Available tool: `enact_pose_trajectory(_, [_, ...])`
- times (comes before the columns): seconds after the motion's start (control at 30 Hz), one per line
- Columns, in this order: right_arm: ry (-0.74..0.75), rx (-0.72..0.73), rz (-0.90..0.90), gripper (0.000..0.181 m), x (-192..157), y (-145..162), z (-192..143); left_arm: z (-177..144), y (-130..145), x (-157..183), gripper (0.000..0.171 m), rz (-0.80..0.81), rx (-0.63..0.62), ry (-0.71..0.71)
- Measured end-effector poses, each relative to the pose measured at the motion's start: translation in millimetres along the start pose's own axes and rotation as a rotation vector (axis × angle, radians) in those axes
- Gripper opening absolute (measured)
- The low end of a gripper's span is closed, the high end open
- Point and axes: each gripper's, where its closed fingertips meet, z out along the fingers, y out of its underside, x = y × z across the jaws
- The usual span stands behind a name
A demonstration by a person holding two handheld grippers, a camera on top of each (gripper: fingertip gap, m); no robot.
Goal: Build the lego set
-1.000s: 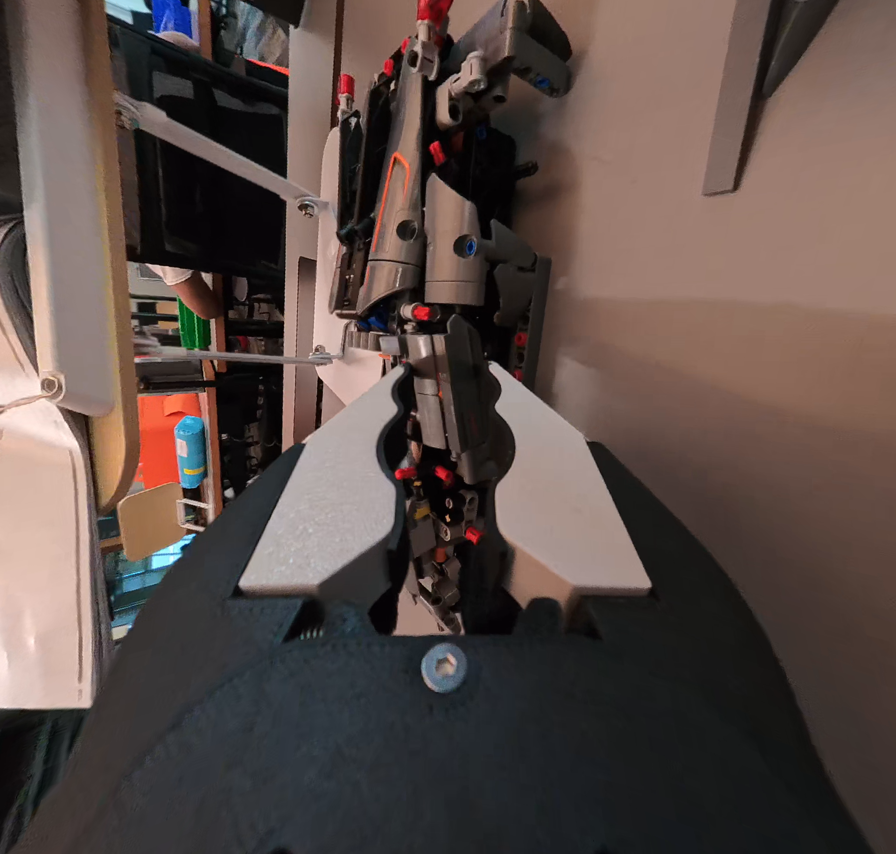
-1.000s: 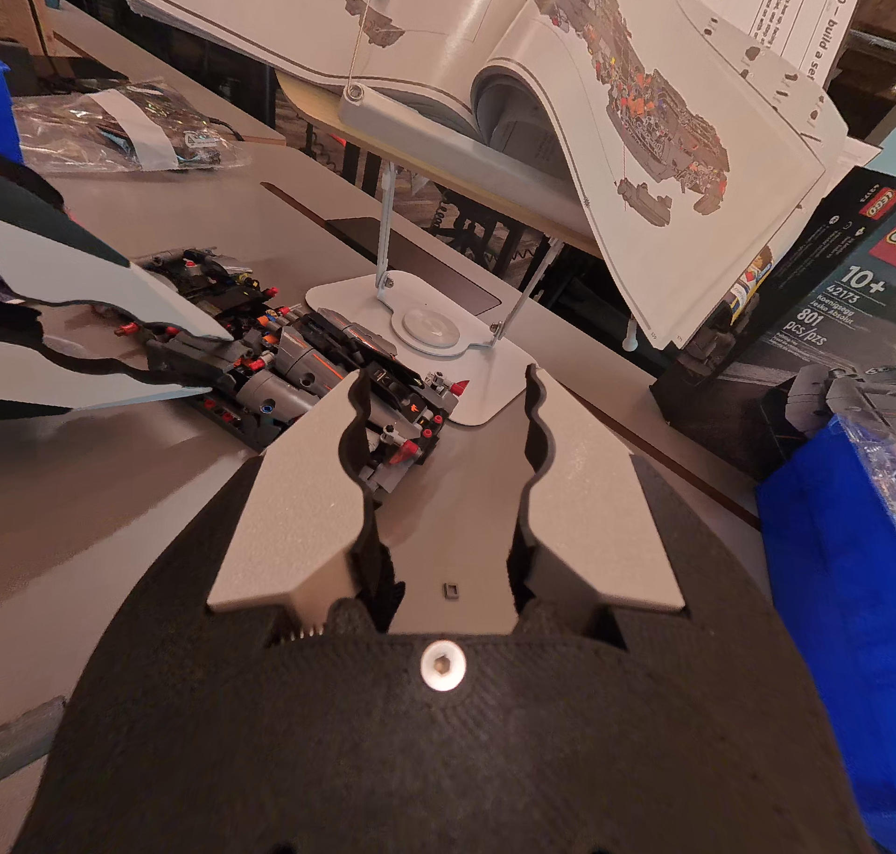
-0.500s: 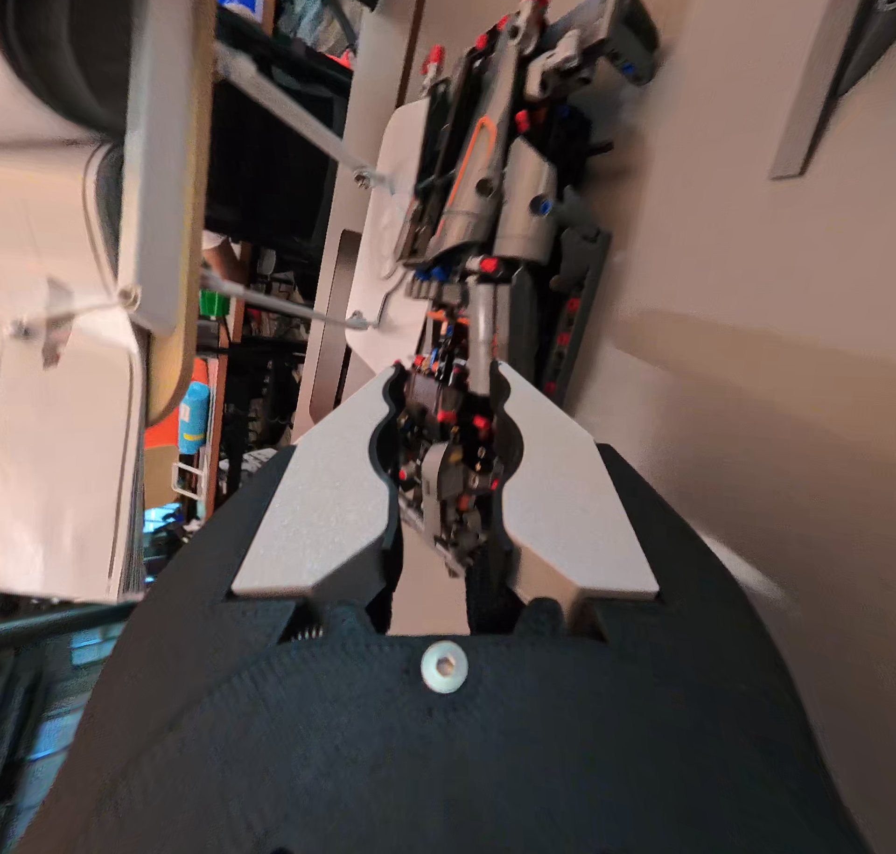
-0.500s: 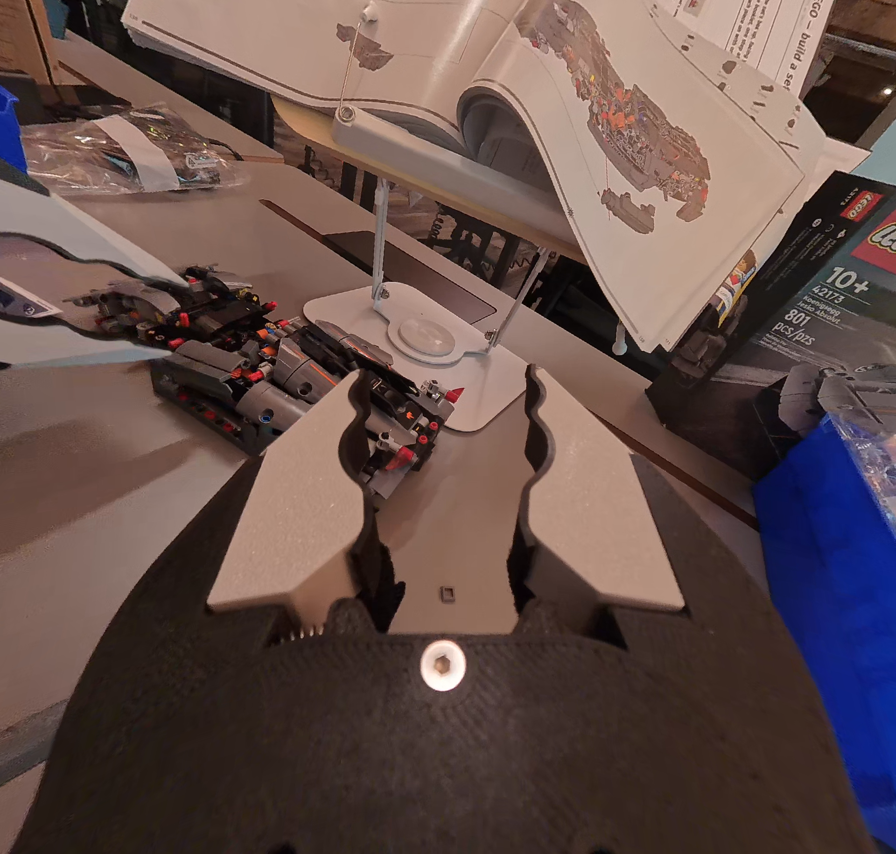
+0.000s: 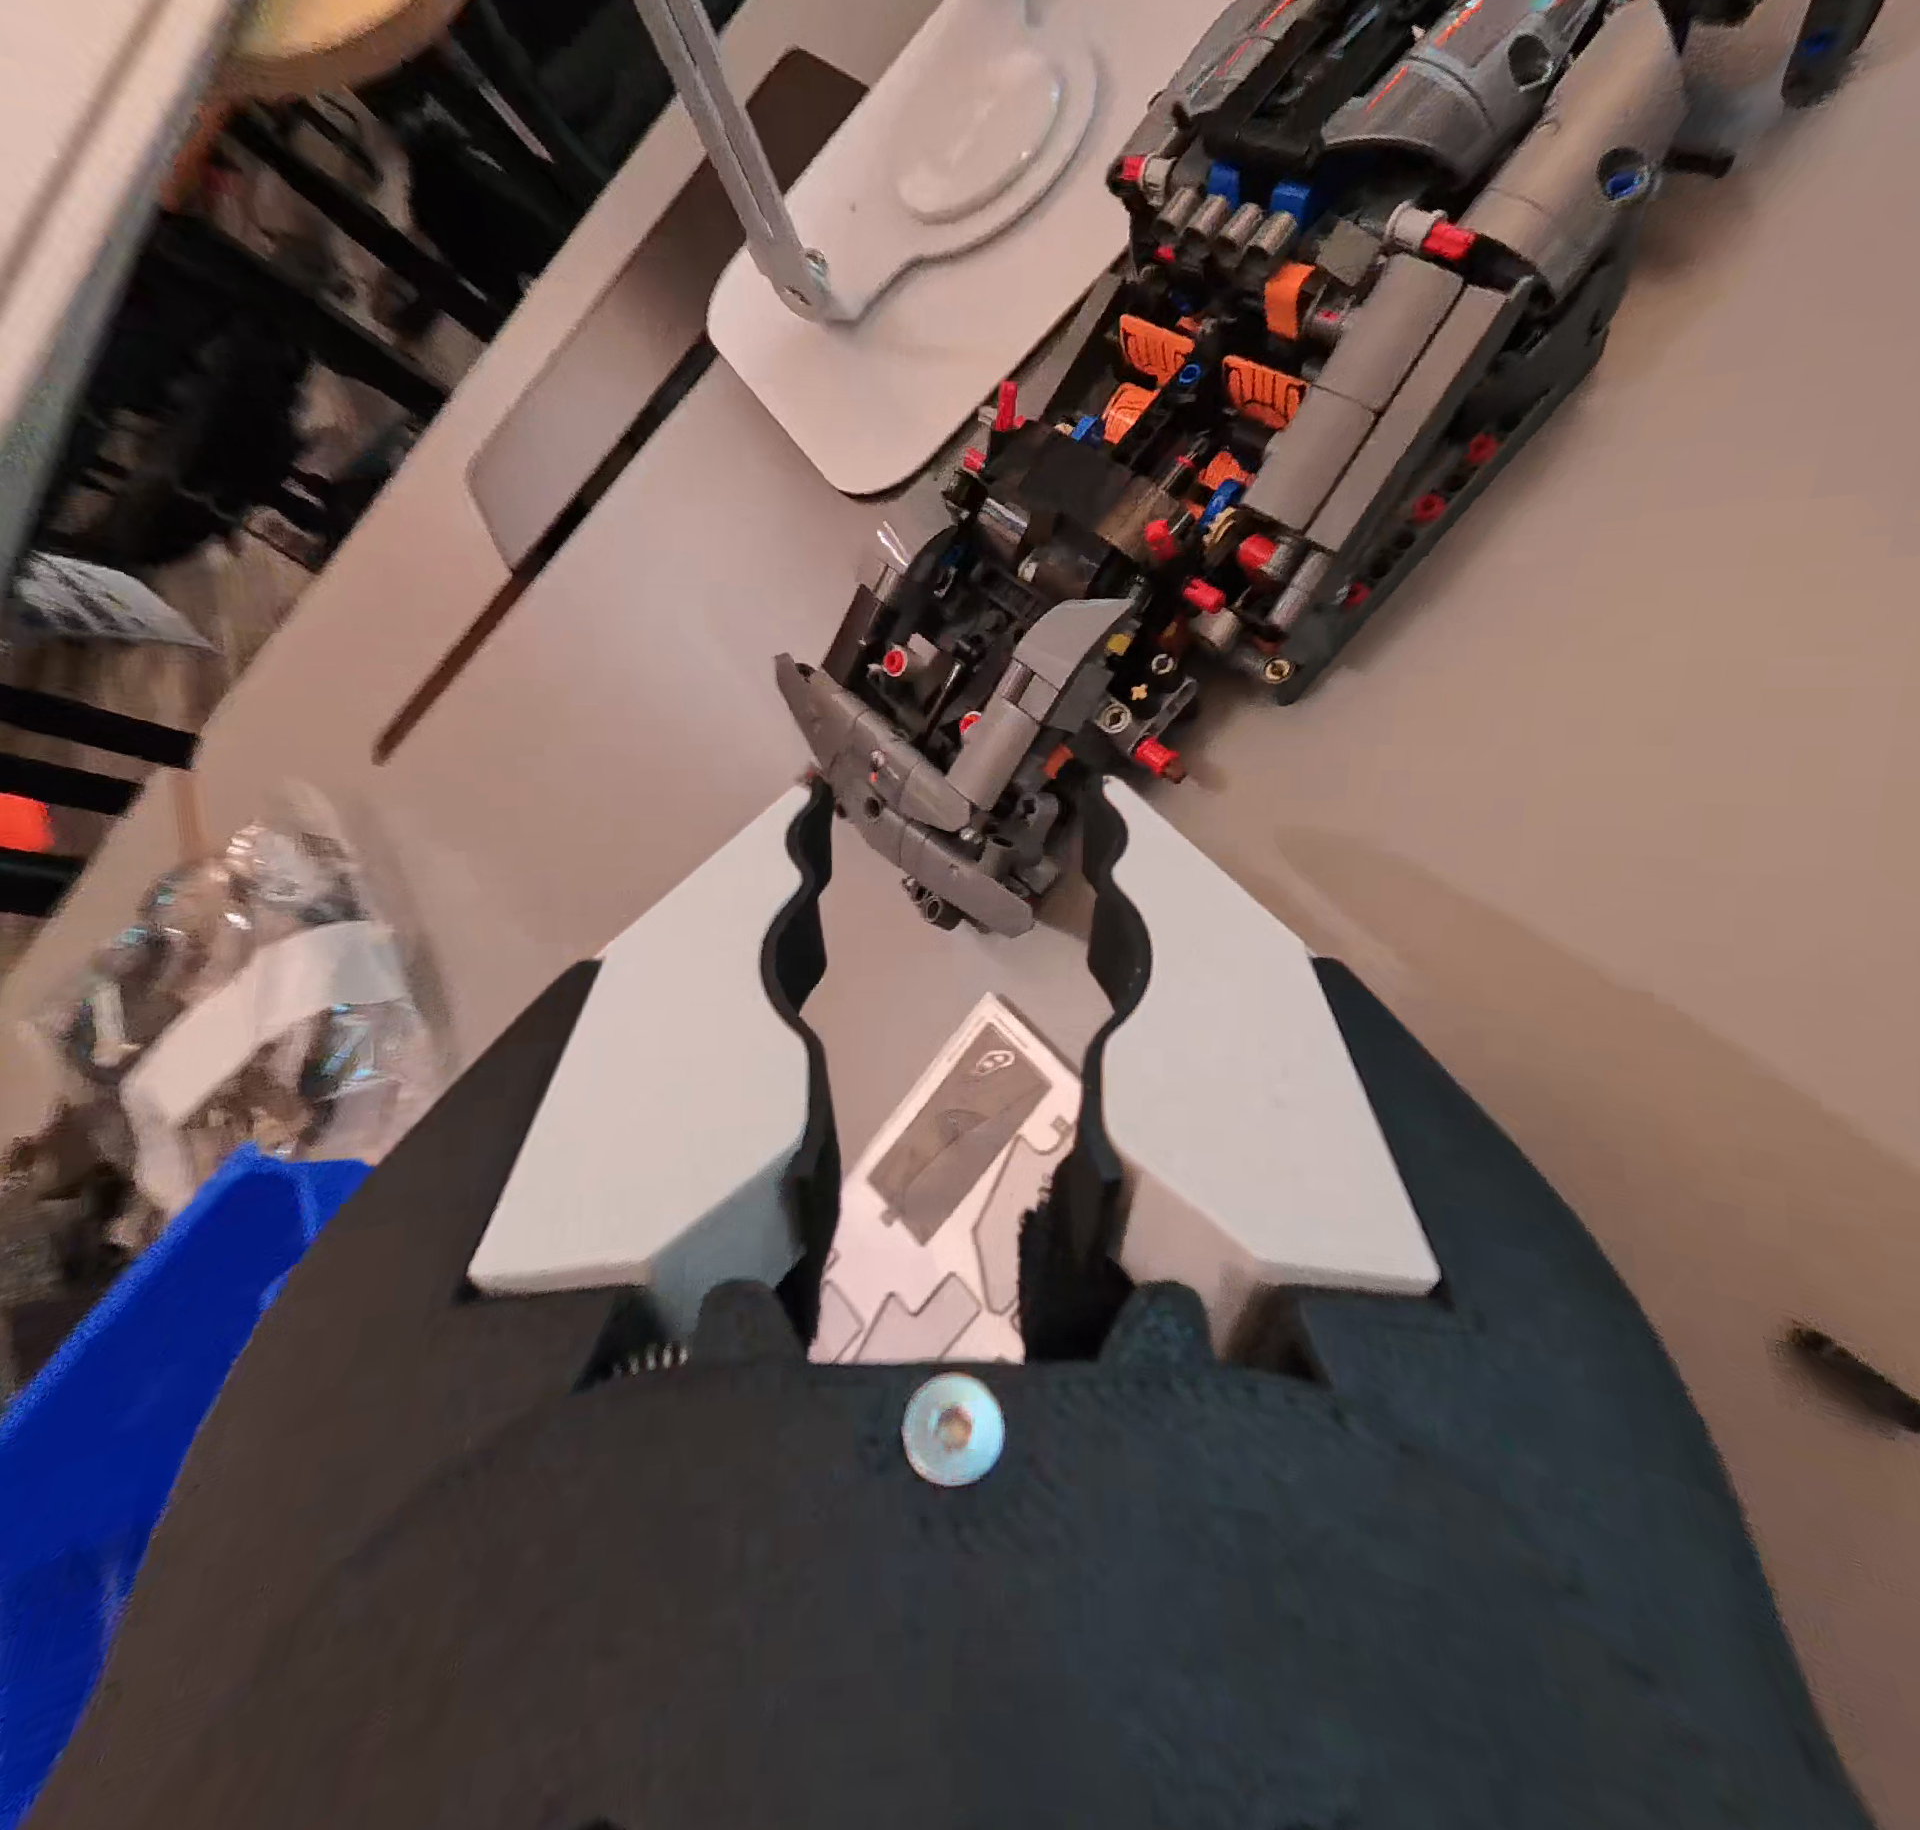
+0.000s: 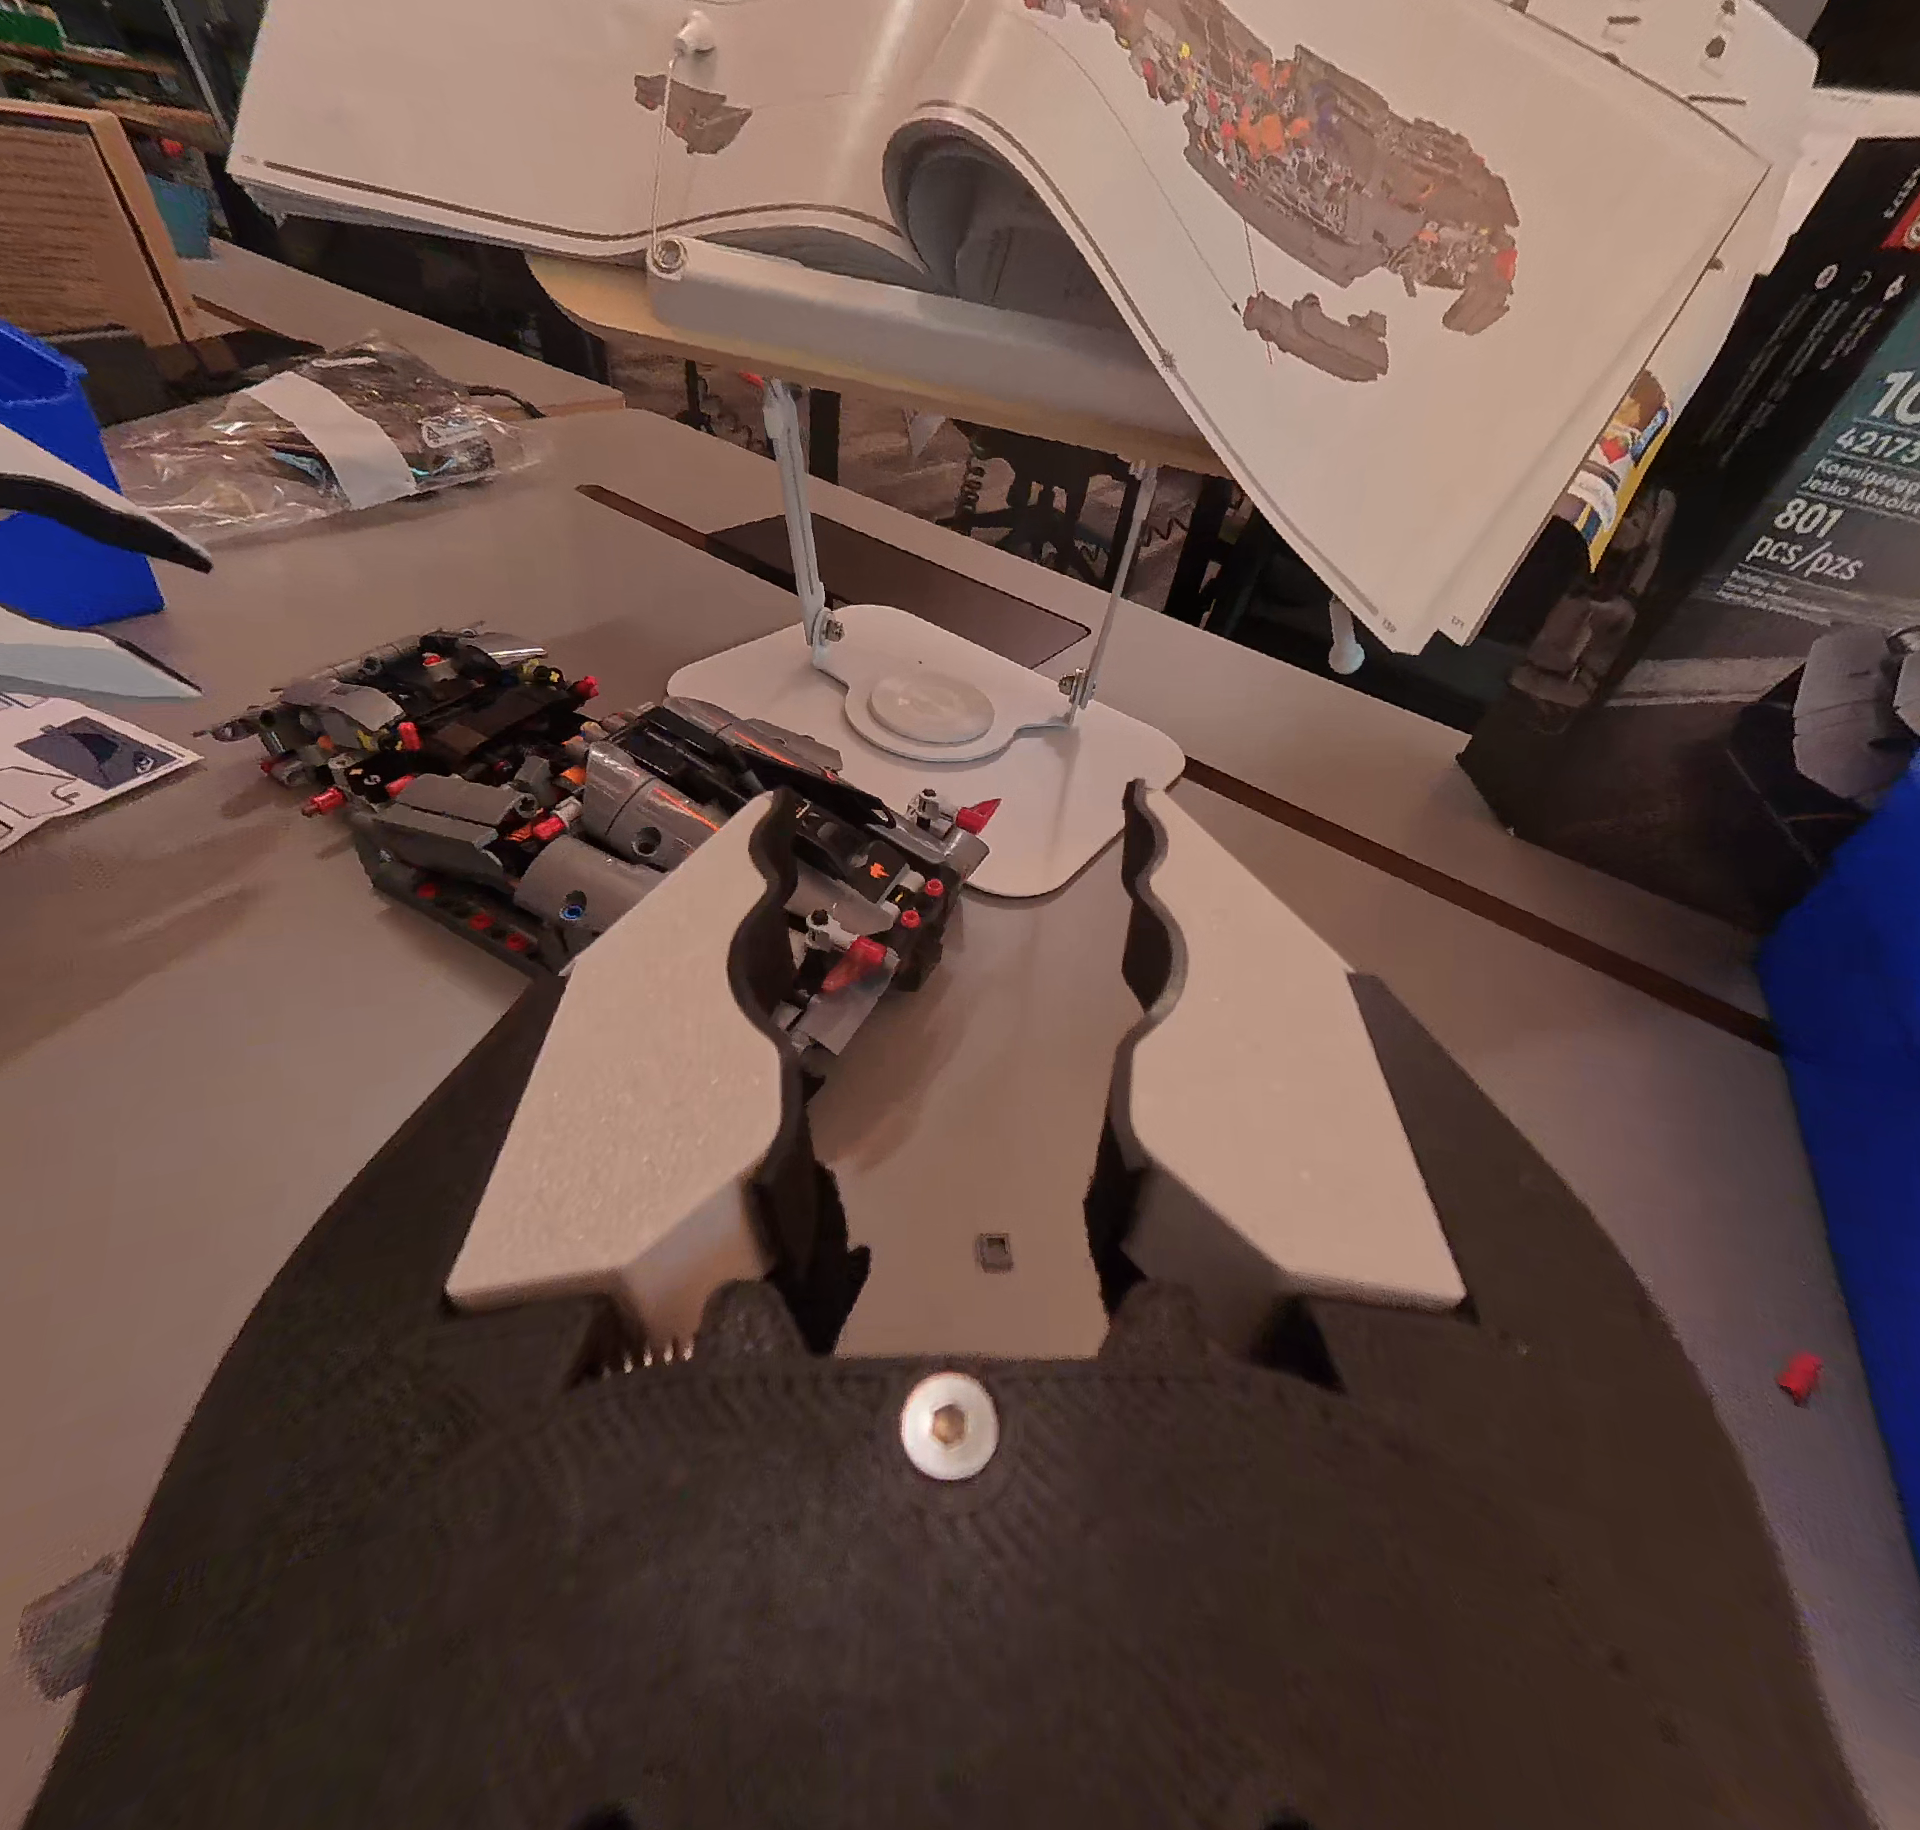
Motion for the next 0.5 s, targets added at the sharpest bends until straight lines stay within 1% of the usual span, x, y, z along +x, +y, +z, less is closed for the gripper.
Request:
enact_pose_trajectory(0.07, [-0.001,0.0,0.019,0.061,2.7,1.8,-0.2,4.2,-0.6,0.0,0.046,-0.066,-0.019,0.041])
enact_pose_trajectory(0.2, [0.0,-0.003,0.046,0.061,7.0,5.1,-0.3,14.8,2.1,-9.5,0.04,-0.186,-0.051,0.07])
enact_pose_trajectory(0.3, [-0.003,-0.005,0.058,0.061,8.1,6.3,0.0,26.5,5.3,-0.6,0.038,-0.287,-0.077,0.182])
enact_pose_trajectory(0.37, [-0.004,-0.004,0.063,0.06,8.8,6.4,-0.4,33.1,9.2,-0.9,0.034,-0.318,-0.086,0.196])
enact_pose_trajectory(0.43, [-0.011,-0.002,0.072,0.06,8.8,6.0,-0.9,33.6,7.1,1.1,0.029,-0.362,-0.068,0.228])
enact_pose_trajectory(0.5, [-0.018,-0.002,0.084,0.06,8.8,6.1,-1.1,33.6,7.3,4.5,0.024,-0.373,-0.072,0.252])
